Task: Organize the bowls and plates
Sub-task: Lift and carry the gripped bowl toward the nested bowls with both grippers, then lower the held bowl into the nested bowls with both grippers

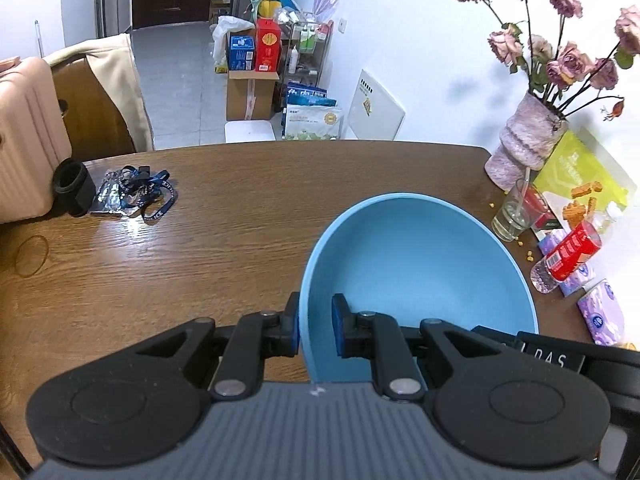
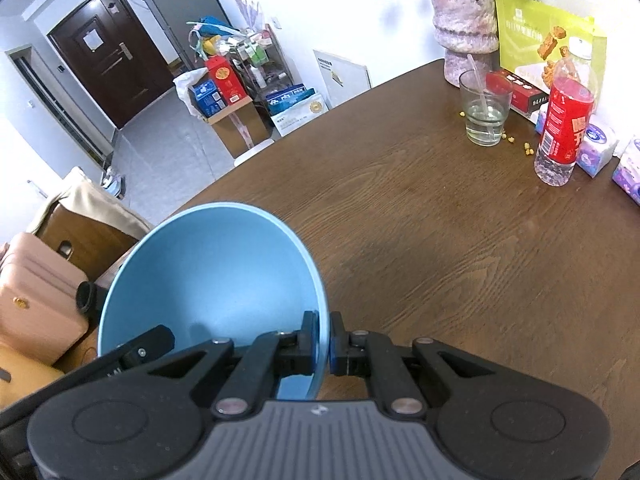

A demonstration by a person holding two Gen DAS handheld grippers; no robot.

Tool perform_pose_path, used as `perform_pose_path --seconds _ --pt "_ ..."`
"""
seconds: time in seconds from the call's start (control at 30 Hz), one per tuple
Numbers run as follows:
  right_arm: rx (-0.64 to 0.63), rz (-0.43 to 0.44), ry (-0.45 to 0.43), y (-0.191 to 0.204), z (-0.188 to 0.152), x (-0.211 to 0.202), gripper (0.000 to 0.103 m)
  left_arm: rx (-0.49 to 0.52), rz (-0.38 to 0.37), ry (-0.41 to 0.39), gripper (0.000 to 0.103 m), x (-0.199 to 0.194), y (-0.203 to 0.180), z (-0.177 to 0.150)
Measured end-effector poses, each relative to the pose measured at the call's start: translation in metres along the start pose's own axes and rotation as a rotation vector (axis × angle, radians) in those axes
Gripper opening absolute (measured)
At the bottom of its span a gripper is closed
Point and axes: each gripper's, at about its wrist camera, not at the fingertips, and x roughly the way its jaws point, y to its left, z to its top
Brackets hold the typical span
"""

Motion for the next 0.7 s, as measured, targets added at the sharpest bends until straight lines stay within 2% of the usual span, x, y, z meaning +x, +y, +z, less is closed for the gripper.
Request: perform_pose_path --seconds 0.47,0.7 --pt "-0.015 0.021 -0.057 0.007 -0.053 -0.040 0.006 -0.026 -0.049 -0.028 0.016 -0.041 0.024 -0.049" --pt "-0.043 0.021 -0.052 0.005 -0.082 -0.051 0.006 -0.023 -0.025 -0.042 0.016 -0.060 0.027 -0.078"
